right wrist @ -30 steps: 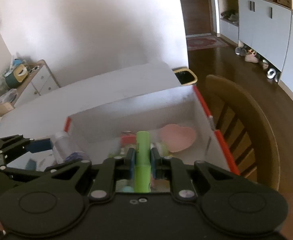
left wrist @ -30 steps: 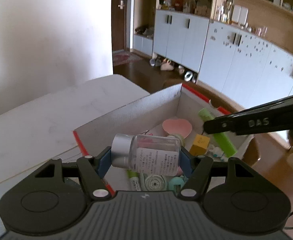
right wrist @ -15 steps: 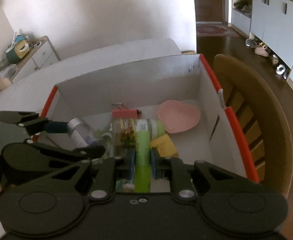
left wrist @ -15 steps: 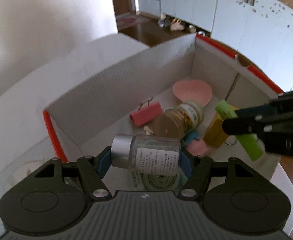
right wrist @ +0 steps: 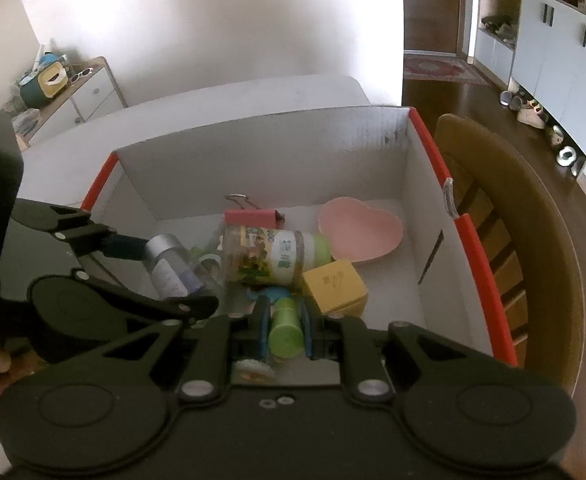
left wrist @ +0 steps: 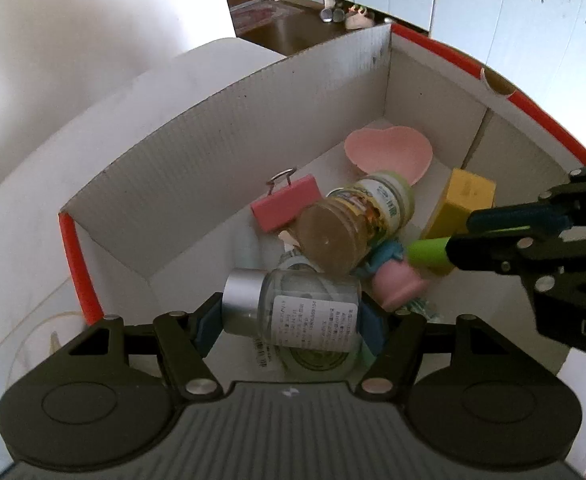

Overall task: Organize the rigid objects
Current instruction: 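Carry the bottle and highlighter into the red box and open both tools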

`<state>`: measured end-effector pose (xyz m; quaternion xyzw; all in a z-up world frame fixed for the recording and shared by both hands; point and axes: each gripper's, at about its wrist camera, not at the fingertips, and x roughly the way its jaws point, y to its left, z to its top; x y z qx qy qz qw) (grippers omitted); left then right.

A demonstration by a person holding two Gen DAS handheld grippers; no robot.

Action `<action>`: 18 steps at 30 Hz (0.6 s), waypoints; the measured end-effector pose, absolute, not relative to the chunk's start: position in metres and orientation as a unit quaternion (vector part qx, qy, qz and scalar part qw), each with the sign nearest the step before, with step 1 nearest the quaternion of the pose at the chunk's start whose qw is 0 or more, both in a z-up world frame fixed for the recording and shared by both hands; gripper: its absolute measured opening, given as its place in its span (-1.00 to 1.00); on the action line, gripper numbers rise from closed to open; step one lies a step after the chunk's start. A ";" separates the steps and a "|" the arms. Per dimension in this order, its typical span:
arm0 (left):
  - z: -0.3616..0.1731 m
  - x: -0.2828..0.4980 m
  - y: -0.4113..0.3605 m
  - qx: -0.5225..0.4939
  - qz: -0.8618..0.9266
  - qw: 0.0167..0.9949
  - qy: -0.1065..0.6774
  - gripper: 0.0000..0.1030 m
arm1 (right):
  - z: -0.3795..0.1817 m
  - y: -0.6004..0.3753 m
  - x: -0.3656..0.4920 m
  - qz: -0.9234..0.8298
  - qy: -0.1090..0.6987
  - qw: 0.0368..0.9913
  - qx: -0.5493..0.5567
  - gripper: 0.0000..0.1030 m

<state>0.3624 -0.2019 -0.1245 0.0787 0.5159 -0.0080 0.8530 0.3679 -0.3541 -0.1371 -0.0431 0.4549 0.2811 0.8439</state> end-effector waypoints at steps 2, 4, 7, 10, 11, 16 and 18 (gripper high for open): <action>-0.127 0.364 -0.204 0.081 -0.014 0.849 0.522 0.34 | -0.138 -0.355 0.368 0.282 0.458 0.842 -0.042 -0.68; -0.127 0.366 -0.204 0.081 -0.013 0.848 0.524 0.34 | -0.140 -0.357 0.367 0.281 0.459 0.842 -0.042 -0.63; -0.127 0.368 -0.204 0.080 -0.014 0.845 0.529 0.34 | -0.141 -0.359 0.368 0.280 0.464 0.840 -0.039 -0.59; -0.128 0.368 -0.204 0.083 -0.014 0.843 0.531 0.34 | -0.143 -0.359 0.367 0.282 0.470 0.836 -0.044 -0.55; -0.128 0.368 -0.204 0.084 -0.015 0.843 0.531 0.34 | -0.144 -0.359 0.366 0.281 0.472 0.834 -0.046 -0.50; -0.125 0.363 -0.202 0.077 -0.014 0.848 0.524 0.34 | -0.144 -0.359 0.362 0.284 0.479 0.829 -0.049 -0.32; -0.122 0.360 -0.200 0.071 -0.011 0.851 0.520 0.38 | -0.142 -0.358 0.361 0.283 0.478 0.830 -0.051 -0.24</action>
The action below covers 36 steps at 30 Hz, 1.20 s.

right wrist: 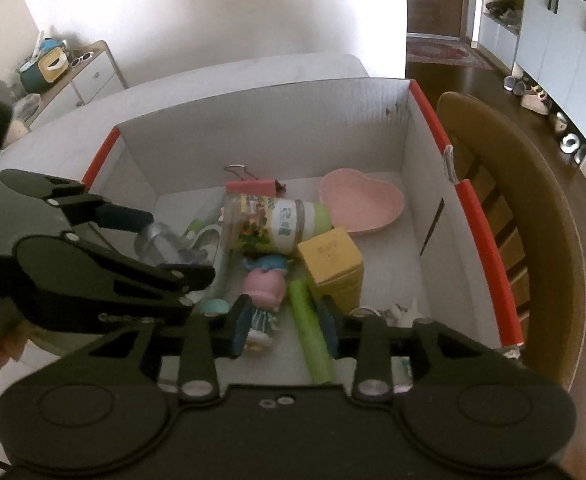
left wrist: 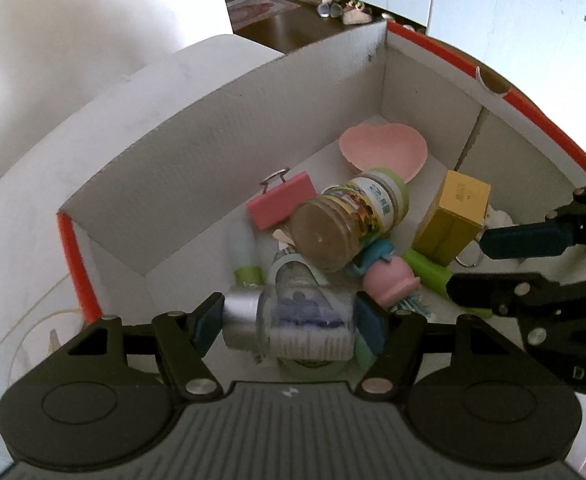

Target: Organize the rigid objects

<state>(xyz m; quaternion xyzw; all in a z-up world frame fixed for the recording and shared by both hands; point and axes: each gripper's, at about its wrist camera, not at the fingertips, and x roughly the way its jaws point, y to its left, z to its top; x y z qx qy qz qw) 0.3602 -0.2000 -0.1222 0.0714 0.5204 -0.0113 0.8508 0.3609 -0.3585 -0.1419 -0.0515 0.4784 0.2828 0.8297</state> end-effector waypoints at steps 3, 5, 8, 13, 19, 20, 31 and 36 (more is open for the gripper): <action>-0.116 0.353 -0.198 0.064 -0.008 0.858 0.509 0.44 | -0.138 -0.358 0.359 0.284 0.477 0.830 -0.047 -0.15; -0.112 0.347 -0.197 0.063 -0.006 0.863 0.501 0.44 | -0.134 -0.358 0.357 0.284 0.473 0.833 -0.048 -0.09; -0.104 0.337 -0.194 0.057 -0.011 0.870 0.489 0.44 | -0.128 -0.358 0.353 0.283 0.469 0.835 -0.048 -0.02; -0.087 0.320 -0.181 0.017 -0.016 0.886 0.463 0.44 | -0.114 -0.357 0.345 0.289 0.454 0.841 -0.046 0.06; -0.065 0.299 -0.168 -0.017 -0.030 0.904 0.426 0.44 | -0.096 -0.353 0.331 0.294 0.429 0.853 -0.037 0.24; -0.062 0.296 -0.166 -0.022 -0.033 0.906 0.421 0.44 | -0.093 -0.353 0.328 0.294 0.426 0.855 -0.035 0.26; -0.037 0.264 -0.144 -0.043 -0.066 0.923 0.376 0.59 | -0.061 -0.346 0.291 0.290 0.369 0.883 -0.012 0.67; -0.032 0.247 -0.135 -0.047 -0.085 0.926 0.364 0.64 | -0.054 -0.346 0.272 0.281 0.343 0.896 0.005 0.80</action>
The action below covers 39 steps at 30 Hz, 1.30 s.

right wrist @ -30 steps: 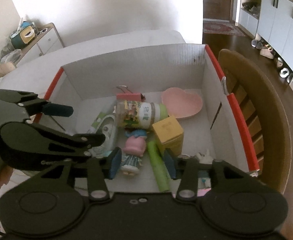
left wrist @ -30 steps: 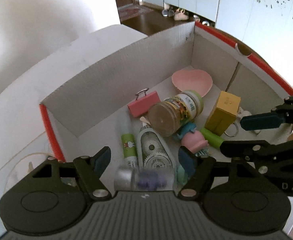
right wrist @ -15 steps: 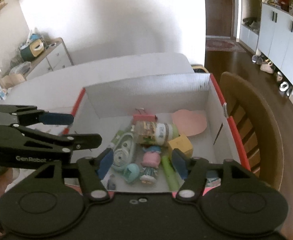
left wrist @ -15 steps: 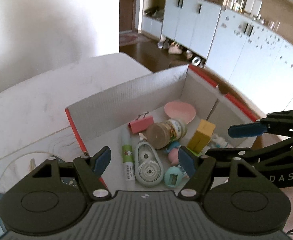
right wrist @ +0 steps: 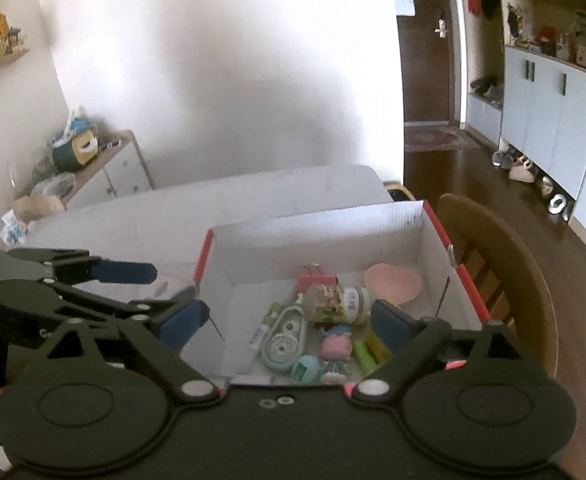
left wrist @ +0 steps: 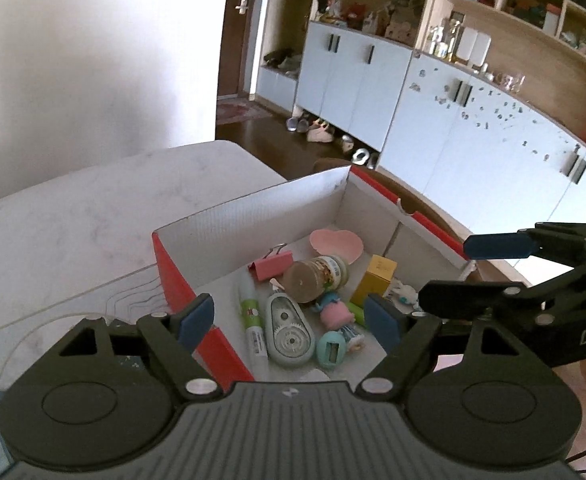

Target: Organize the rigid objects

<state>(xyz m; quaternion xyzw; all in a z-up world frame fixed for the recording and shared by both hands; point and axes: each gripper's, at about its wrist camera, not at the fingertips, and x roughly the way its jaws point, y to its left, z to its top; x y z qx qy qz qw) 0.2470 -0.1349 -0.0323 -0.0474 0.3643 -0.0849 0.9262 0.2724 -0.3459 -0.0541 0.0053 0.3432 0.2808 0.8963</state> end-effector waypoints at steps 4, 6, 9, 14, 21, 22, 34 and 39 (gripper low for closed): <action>-0.027 0.233 -0.128 -0.050 -0.094 0.930 0.353 0.80 | -0.050 -0.348 0.260 0.272 0.328 0.905 0.026 0.88; -0.024 0.227 -0.125 -0.051 -0.096 0.932 0.347 0.97 | -0.047 -0.349 0.253 0.265 0.318 0.909 0.034 0.95; -0.021 0.218 -0.121 -0.052 -0.102 0.933 0.340 0.99 | -0.043 -0.346 0.241 0.256 0.306 0.916 0.036 0.99; -0.017 0.204 -0.117 -0.047 -0.102 0.936 0.333 0.99 | -0.038 -0.341 0.223 0.247 0.292 0.923 0.043 0.99; -0.009 0.186 -0.117 -0.040 -0.119 0.940 0.319 0.99 | -0.035 -0.336 0.204 0.239 0.285 0.927 0.047 0.99; -0.008 0.185 -0.117 -0.041 -0.124 0.939 0.317 0.99 | -0.036 -0.336 0.201 0.237 0.285 0.928 0.048 0.99; -0.002 0.167 -0.120 -0.025 -0.137 0.940 0.311 0.99 | -0.033 -0.339 0.179 0.221 0.279 0.933 0.059 0.99; -0.004 0.163 -0.116 -0.031 -0.135 0.939 0.316 0.99 | -0.032 -0.340 0.175 0.213 0.279 0.934 0.065 0.99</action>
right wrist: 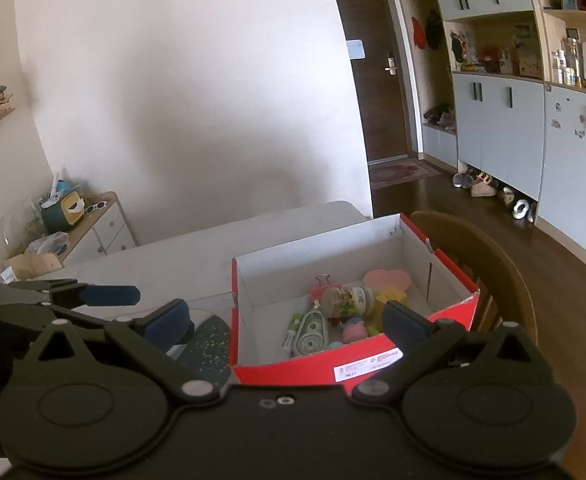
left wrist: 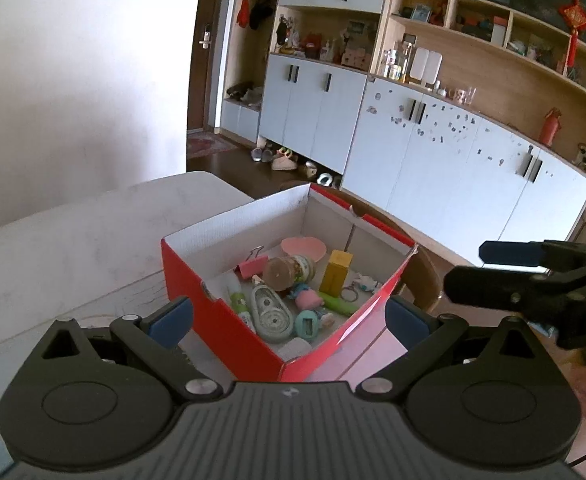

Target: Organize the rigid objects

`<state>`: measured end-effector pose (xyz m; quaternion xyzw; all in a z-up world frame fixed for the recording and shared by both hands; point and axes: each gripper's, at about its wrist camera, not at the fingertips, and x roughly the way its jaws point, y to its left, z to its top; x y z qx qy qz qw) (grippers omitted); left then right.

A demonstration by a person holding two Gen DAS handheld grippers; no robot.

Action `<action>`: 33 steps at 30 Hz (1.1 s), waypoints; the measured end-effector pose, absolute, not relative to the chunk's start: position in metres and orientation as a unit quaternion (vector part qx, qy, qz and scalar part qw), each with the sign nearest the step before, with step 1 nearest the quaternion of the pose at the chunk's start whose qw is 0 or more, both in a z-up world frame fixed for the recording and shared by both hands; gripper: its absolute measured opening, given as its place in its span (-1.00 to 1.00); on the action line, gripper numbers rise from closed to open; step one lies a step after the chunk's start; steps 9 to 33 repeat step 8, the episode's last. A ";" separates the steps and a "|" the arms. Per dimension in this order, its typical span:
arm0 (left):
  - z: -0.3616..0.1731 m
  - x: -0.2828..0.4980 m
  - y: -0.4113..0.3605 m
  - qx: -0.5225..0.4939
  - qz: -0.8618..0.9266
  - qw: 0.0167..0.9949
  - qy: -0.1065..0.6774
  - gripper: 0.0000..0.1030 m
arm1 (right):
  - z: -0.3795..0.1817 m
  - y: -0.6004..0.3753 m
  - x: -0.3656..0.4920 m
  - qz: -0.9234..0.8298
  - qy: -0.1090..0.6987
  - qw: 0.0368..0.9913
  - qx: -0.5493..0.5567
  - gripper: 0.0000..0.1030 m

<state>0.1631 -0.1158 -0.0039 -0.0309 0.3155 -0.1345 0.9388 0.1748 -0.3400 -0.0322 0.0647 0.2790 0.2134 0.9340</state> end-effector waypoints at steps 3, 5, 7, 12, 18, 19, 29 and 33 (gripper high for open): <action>-0.005 0.162 -0.114 -0.037 -0.140 0.937 0.319 0.99 | -0.032 -0.340 0.173 0.211 0.279 0.934 0.066 0.99; -0.005 0.160 -0.114 -0.035 -0.139 0.937 0.318 0.99 | -0.032 -0.339 0.172 0.209 0.279 0.935 0.064 0.99; -0.005 0.160 -0.113 -0.034 -0.139 0.938 0.317 0.99 | -0.032 -0.339 0.171 0.208 0.281 0.935 0.065 0.99; -0.005 0.160 -0.113 -0.033 -0.138 0.938 0.317 0.99 | -0.032 -0.339 0.170 0.207 0.282 0.935 0.065 0.99; -0.005 0.160 -0.113 -0.033 -0.138 0.938 0.317 0.99 | -0.032 -0.339 0.170 0.207 0.282 0.935 0.065 0.99; -0.005 0.160 -0.113 -0.033 -0.138 0.938 0.317 0.99 | -0.032 -0.339 0.170 0.207 0.282 0.935 0.065 0.99; -0.005 0.160 -0.113 -0.033 -0.138 0.938 0.317 0.99 | -0.032 -0.339 0.170 0.207 0.282 0.935 0.065 0.99; -0.005 0.160 -0.113 -0.033 -0.138 0.938 0.317 0.99 | -0.032 -0.339 0.170 0.207 0.282 0.935 0.065 0.99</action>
